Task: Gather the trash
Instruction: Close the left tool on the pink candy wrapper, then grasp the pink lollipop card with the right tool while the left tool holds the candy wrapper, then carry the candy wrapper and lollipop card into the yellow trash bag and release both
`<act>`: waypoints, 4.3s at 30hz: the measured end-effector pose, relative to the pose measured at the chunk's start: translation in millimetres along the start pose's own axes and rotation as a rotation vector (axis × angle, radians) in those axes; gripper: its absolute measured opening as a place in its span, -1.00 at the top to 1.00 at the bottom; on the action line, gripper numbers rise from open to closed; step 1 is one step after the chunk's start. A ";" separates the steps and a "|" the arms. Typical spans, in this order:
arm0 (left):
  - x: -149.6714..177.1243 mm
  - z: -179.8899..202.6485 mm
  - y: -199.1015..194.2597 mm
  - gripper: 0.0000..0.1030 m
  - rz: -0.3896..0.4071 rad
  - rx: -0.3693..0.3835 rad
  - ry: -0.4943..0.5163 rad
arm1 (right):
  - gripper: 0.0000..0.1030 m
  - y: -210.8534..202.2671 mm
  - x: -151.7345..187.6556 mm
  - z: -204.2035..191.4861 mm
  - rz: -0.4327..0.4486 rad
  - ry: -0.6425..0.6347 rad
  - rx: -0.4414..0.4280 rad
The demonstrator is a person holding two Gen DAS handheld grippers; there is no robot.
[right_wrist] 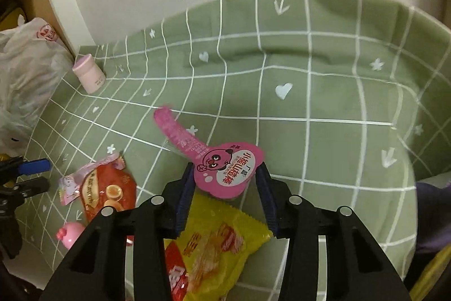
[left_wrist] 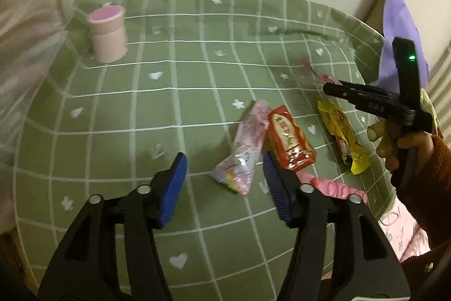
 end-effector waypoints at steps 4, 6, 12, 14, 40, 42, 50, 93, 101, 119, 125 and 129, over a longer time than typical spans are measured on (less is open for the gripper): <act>-11.0 8.6 21.0 -0.12 -0.054 -0.018 0.086 | 0.20 -33.9 13.7 13.6 0.034 0.069 0.009; -16.8 9.1 35.1 -0.12 -0.102 -0.014 0.105 | 0.20 -48.9 22.3 23.0 0.040 0.095 0.008; -40.9 20.3 63.4 -0.03 -0.182 0.001 0.219 | 0.20 -78.8 57.7 43.1 0.045 0.156 0.064; -48.0 25.0 72.9 0.05 -0.213 0.024 0.240 | 0.20 -83.5 66.3 48.9 0.047 0.180 0.070; -63.7 42.6 -3.8 0.36 0.035 -0.047 0.097 | 0.20 -166.5 78.2 41.1 0.227 0.173 0.041; -44.6 41.7 19.3 0.34 -0.012 -0.035 0.081 | 0.20 -164.1 84.2 40.4 0.216 0.181 0.032; -29.1 51.6 70.8 0.42 -0.125 -0.103 0.160 | 0.20 -165.7 104.5 33.0 0.184 0.173 0.050; -194.5 383.7 -106.4 0.90 0.462 0.551 0.425 | 0.20 -366.1 96.7 166.1 0.499 0.201 0.430; -186.3 468.5 -58.3 0.90 0.367 0.693 0.439 | 0.19 -376.2 124.4 221.9 0.475 0.300 0.462; -147.7 463.0 73.4 0.90 0.151 0.547 0.466 | 0.19 -296.3 123.1 266.1 0.283 0.277 0.367; -152.0 455.4 77.0 0.81 0.137 0.553 0.440 | 0.19 -289.6 123.8 266.6 0.280 0.279 0.369; -152.6 449.5 75.2 0.47 0.130 0.553 0.436 | 0.17 -291.7 127.2 268.2 0.296 0.310 0.370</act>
Point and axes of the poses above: each gripper's, at about its wrist camera, not at the fingertips, and y roughly the way its jaws point, z to its right, x to its underside, the point moved 7 cm from there along y, roughly the way its jaws point, and after that the axes turned 9 degrees about y, right-handed, at the moved point
